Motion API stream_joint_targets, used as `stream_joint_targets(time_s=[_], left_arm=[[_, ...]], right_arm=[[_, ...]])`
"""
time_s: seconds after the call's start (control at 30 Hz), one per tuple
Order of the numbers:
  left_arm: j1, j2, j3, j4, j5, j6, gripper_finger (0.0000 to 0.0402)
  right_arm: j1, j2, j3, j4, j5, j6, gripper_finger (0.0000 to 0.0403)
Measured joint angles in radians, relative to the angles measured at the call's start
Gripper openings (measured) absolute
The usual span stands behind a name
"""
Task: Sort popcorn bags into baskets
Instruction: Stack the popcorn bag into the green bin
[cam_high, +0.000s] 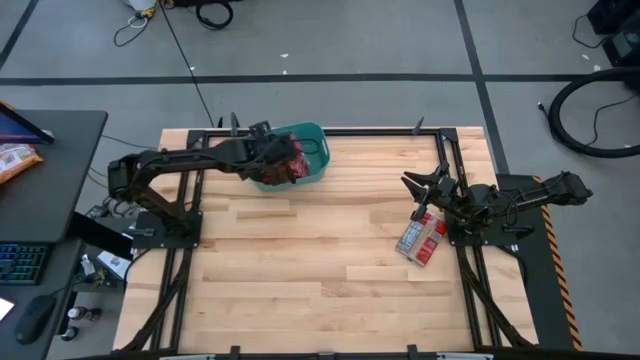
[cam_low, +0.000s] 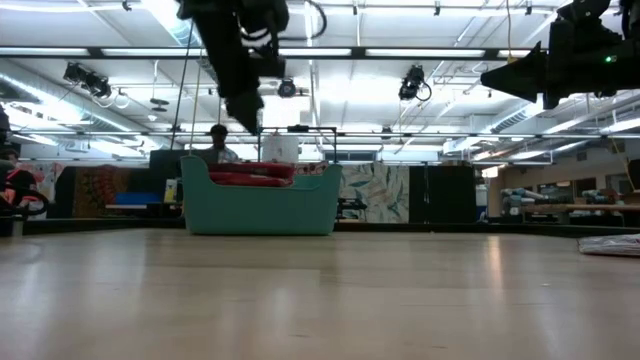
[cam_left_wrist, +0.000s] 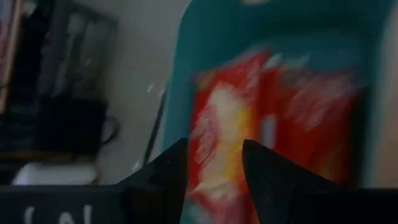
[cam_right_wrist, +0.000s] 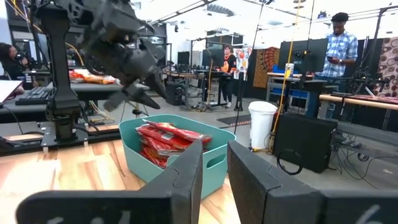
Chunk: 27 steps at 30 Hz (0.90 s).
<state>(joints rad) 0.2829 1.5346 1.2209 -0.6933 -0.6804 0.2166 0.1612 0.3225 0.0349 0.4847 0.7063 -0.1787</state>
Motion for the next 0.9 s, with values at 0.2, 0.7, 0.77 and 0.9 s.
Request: stream_joint_targets(time_s=[0.2, 0.7, 0.77, 0.9], left_arm=[[-0.081, -0.047, 0.0, 0.054, 0.152, -0.028, 0.0148], [-0.317, -0.131, -0.183, -0.011, 0.165, -0.319, 0.0142], [-0.353, -0.17, -0.25, 0.037, 0.16, -0.359, 0.0142], [-0.421, -0.278, -0.356, 0.135, 0.155, -0.39, 0.0142]], right_arm=[[0.0, 0.0, 0.0, 0.002, 0.0, 0.0, 0.008], [0.0, 0.0, 0.0, 0.002, 0.0, 0.0, 0.008], [0.0, 0.0, 0.0, 0.001, 0.001, 0.0, 0.008], [0.0, 0.001, 0.0, -0.001, 0.004, 0.0, 0.008]])
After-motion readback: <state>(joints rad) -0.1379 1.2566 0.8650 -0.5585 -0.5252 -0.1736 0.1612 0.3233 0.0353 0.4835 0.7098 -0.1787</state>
